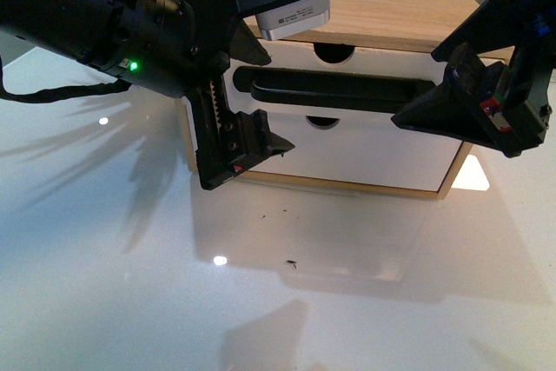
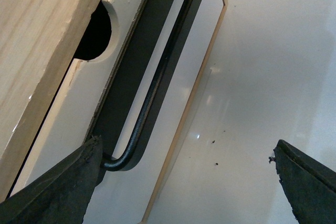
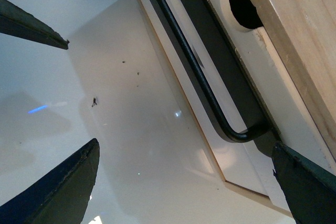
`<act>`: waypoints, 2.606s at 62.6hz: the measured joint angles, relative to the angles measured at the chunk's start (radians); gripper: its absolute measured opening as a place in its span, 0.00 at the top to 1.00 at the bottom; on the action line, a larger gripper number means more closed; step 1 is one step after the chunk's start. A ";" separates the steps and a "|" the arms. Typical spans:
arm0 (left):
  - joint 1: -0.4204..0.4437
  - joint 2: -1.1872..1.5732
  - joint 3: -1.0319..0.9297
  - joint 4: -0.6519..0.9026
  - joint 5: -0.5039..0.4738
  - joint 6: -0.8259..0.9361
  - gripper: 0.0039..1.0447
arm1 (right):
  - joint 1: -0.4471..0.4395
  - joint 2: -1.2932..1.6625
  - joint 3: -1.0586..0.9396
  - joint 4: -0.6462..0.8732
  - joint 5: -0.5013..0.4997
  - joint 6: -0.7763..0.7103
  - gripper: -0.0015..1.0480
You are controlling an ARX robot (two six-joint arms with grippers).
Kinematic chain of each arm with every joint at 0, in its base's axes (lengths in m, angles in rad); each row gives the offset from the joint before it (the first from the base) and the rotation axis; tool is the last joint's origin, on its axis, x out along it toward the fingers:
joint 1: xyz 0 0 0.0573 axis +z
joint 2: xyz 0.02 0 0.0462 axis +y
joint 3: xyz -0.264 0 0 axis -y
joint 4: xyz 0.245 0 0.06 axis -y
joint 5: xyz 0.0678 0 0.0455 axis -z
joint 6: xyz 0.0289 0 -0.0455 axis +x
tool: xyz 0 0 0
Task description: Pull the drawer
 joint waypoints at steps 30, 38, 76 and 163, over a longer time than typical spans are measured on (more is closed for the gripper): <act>0.005 0.098 0.078 -0.013 -0.030 0.050 0.07 | -0.015 0.032 0.033 -0.037 -0.027 -0.006 0.09; 0.011 0.116 0.090 -0.024 -0.039 0.071 0.07 | -0.015 0.039 0.039 -0.038 -0.037 -0.014 0.09; 0.010 0.155 0.122 -0.041 -0.058 0.176 0.07 | 0.010 0.135 0.106 -0.030 -0.031 -0.027 0.09; -0.026 0.162 0.145 -0.182 -0.088 0.337 0.07 | 0.047 0.275 0.166 -0.065 0.021 -0.134 0.09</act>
